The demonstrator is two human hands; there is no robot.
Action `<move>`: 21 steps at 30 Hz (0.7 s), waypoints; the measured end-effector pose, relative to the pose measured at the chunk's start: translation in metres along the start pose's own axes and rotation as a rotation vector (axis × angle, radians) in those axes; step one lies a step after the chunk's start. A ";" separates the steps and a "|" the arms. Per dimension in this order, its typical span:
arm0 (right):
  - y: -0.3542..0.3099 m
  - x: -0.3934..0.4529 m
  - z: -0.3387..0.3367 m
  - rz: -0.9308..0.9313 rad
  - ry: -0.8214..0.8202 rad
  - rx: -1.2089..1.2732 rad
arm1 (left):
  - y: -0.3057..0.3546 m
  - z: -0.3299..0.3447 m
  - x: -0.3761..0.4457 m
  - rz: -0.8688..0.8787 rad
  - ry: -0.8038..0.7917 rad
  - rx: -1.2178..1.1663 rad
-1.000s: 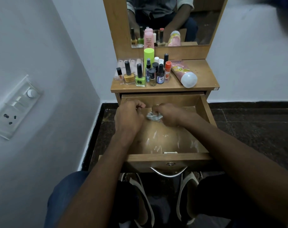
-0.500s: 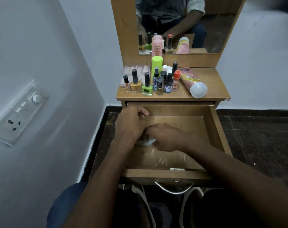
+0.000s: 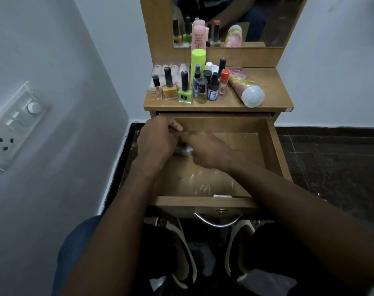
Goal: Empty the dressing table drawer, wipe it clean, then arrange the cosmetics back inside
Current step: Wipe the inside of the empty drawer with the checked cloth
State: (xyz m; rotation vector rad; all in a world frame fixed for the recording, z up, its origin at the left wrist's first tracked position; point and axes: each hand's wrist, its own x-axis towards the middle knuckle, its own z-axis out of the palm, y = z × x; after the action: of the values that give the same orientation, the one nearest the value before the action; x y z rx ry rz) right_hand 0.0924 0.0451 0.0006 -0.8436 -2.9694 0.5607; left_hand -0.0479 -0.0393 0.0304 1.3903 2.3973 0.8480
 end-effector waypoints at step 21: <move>-0.018 -0.012 0.005 -0.267 -0.220 0.138 | -0.021 -0.008 -0.011 -0.142 0.024 -0.108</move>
State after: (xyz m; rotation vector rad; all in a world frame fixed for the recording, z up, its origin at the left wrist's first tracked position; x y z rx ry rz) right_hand 0.0934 0.0228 0.0031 -0.3888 -3.1150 0.8816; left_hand -0.0609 -0.0600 0.0235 1.1617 2.3959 0.9465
